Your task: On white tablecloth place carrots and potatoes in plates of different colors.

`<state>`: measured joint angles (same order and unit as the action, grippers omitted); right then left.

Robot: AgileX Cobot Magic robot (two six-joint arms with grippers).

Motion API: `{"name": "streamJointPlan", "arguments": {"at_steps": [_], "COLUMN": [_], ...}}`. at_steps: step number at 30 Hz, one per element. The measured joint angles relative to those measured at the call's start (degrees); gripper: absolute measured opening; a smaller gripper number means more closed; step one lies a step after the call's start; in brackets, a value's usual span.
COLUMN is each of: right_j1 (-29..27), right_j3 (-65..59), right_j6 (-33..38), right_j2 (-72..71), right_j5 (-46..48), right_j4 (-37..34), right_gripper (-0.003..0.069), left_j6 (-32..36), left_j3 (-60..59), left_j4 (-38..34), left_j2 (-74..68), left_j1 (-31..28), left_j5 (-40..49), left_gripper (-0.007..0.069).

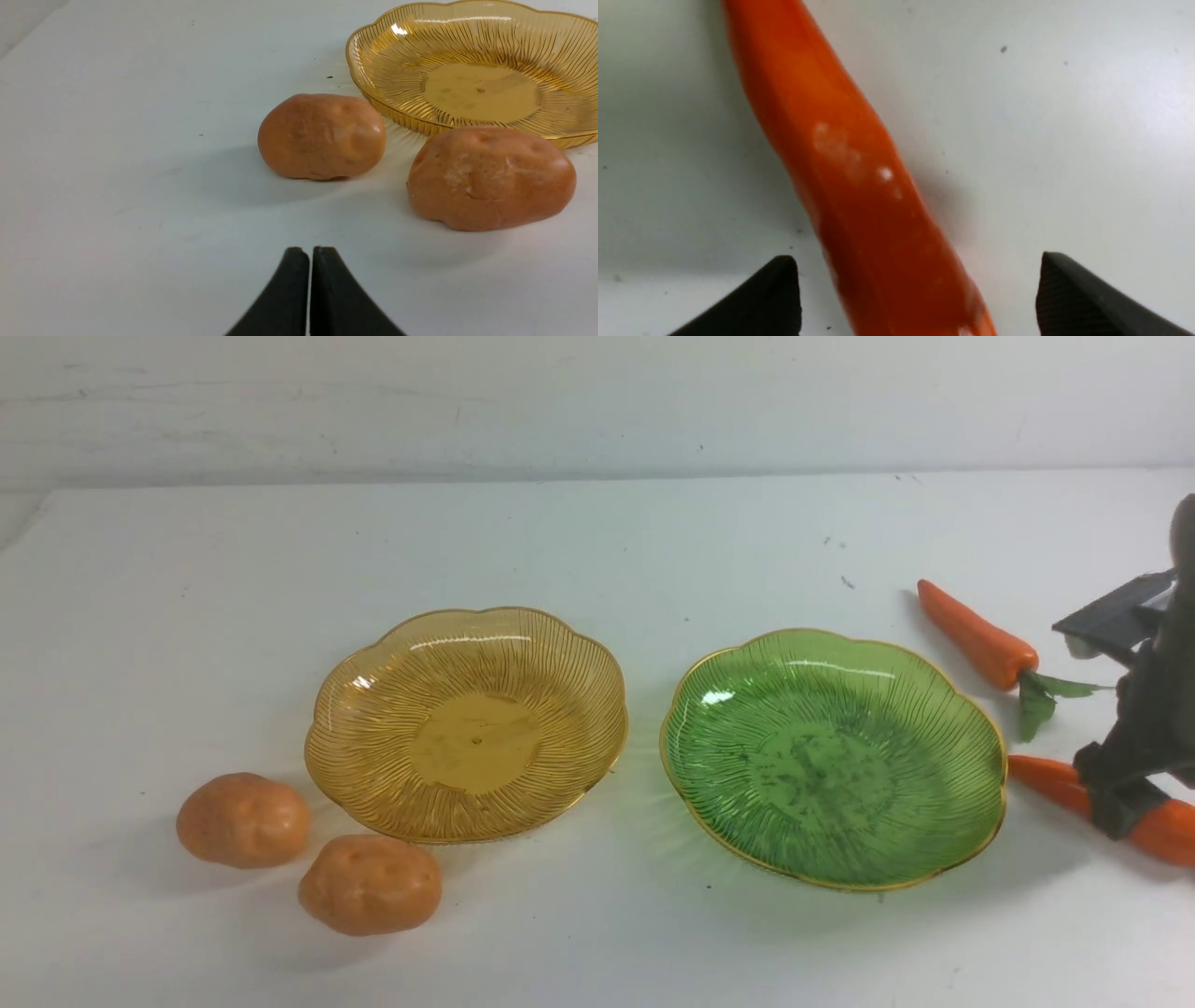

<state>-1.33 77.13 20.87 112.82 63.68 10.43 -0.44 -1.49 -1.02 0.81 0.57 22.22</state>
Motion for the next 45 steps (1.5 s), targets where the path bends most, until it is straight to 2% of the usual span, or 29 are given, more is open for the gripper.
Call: {"name": "streamJointPlan", "arguments": {"at_steps": [2,5,7,10,12,17,21,24,27,28,29,30,33,34,38,45], "right_j1": [0.0,0.0,0.0,0.0,0.0,0.0,0.0,0.76,4.28,4.62,7.97,9.53,14.43,14.43,18.84,20.45], "right_j3": [0.0,0.21,0.35,0.35,0.29,0.35,0.44,0.46,0.51,0.51,0.51,0.51,0.51,0.51,0.51,0.51], "right_j6": [3.39,4.7,4.98,4.97,4.97,3.93,-1.7,-3.85,-3.75,-3.61,-2.65,-2.17,-1.26,-1.26,-2.14,-2.58], "right_j2": [1.92,3.78,4.05,4.17,3.6,-2.0,-12.94,-19.18,-20.44,-20.34,-18.68,-17.59,-12.67,-12.67,-5.84,-1.2], "right_j5": [-1.09,-0.35,0.79,3.45,4.83,5.08,5.79,6.71,6.55,6.41,3.68,2.27,-2.31,-2.61,-7.36,-11.35], "right_j4": [0.57,0.85,0.99,1.93,3.41,5.41,3.6,-7.08,-20.49,-21.22,-26.06,-27.44,-27.86,-27.8,-24.04,-20.75], "right_gripper": [0.0633,0.0631,0.0605,0.0472,0.0337,0.0348,0.0348,0.0348,0.0348,0.0348,0.0348,0.0348,0.0348,0.0348,0.0348,0.0348], "left_j6": [0.0,0.0,0.0,0.0,0.0,0.0,0.0,0.0,0.0,0.0,0.0,0.0,0.0,0.0,0.0,0.0], "left_j3": [0.0,0.0,0.0,0.0,0.0,0.0,0.0,0.0,0.0,0.0,0.0,0.0,0.0,0.0,0.0,0.0], "left_j4": [0.0,0.0,0.0,0.0,0.0,0.0,0.0,0.0,0.0,0.0,0.0,0.0,0.06,0.06,0.06,0.06], "left_j2": [0.0,0.0,0.0,0.0,0.0,0.0,0.0,0.0,0.0,0.0,0.0,0.0,0.0,0.0,0.0,0.0], "left_j1": [0.0,0.0,0.0,0.0,0.0,0.0,0.0,0.0,0.0,0.0,0.0,0.0,0.0,0.0,0.0,0.0], "left_j5": [0.0,0.0,0.0,0.0,0.0,0.0,0.0,0.0,0.0,0.0,0.0,0.0,0.0,0.0,0.0,0.0], "left_gripper": [-0.0004,-0.0004,-0.0004,-0.0004,-0.0004,-0.0004,-0.0004,-0.0004,-0.0004,-0.0004,-0.0004,-0.0004,-0.0004,-0.0004,-0.0004,-0.0004]}}
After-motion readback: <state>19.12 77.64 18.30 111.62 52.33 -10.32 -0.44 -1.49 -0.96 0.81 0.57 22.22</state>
